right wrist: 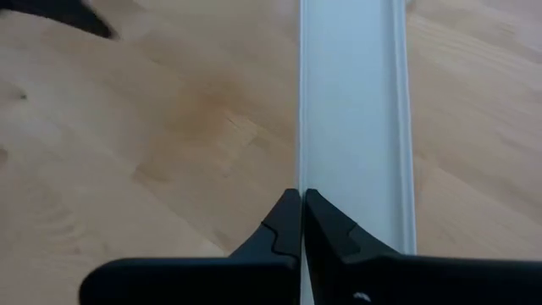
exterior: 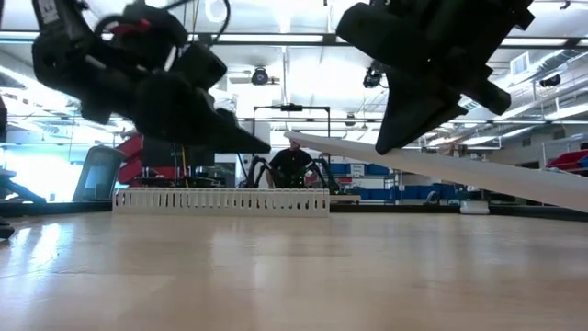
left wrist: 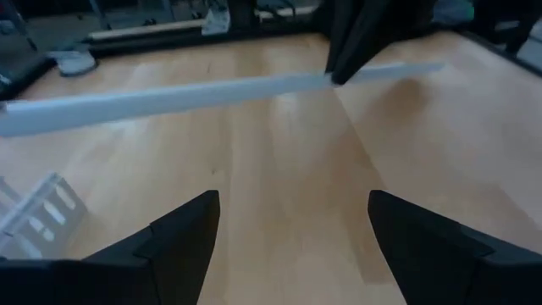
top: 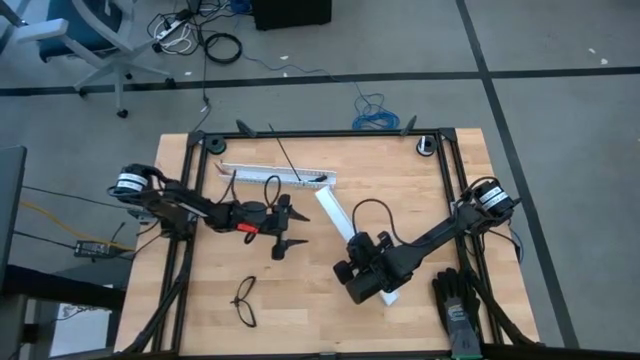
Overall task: Ziptie cables
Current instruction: Close the white cable duct lid
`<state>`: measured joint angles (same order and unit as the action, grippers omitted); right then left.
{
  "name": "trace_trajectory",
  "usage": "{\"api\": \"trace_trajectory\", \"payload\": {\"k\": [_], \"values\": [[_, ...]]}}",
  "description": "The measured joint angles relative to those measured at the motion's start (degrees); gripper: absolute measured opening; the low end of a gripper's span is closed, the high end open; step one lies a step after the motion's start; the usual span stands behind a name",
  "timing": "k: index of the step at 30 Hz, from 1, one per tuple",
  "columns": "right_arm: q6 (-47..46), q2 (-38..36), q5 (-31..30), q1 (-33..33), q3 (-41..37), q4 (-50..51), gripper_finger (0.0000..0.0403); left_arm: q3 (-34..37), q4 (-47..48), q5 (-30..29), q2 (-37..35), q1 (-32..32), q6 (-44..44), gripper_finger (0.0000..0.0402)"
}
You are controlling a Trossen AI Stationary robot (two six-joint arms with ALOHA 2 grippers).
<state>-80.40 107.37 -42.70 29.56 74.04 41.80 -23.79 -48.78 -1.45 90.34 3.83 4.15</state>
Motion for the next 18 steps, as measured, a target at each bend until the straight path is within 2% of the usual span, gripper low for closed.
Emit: {"api": "trace_trajectory", "payload": {"k": [3, 9, 13, 18], "values": [[2.2, 0.0, 0.0, -0.2, 0.0, -2.0, 0.0, 0.0, -5.8, 3.6, 4.7, -0.9, 0.2, 0.0314], [7.7, 0.0, 0.0, -1.0, 0.0, -7.8, 0.0, -1.2, -19.1, 3.9, 15.9, -1.9, 0.2, 0.0314], [10.9, -0.2, 0.8, -1.2, 0.0, -11.1, 0.0, -4.6, -21.2, 4.1, 21.3, -2.0, -0.2, 0.0303], [11.9, -0.2, 0.9, -1.2, 0.0, -12.2, 0.0, -9.2, -21.2, 4.1, 24.6, -2.0, -1.5, 0.026]]}}
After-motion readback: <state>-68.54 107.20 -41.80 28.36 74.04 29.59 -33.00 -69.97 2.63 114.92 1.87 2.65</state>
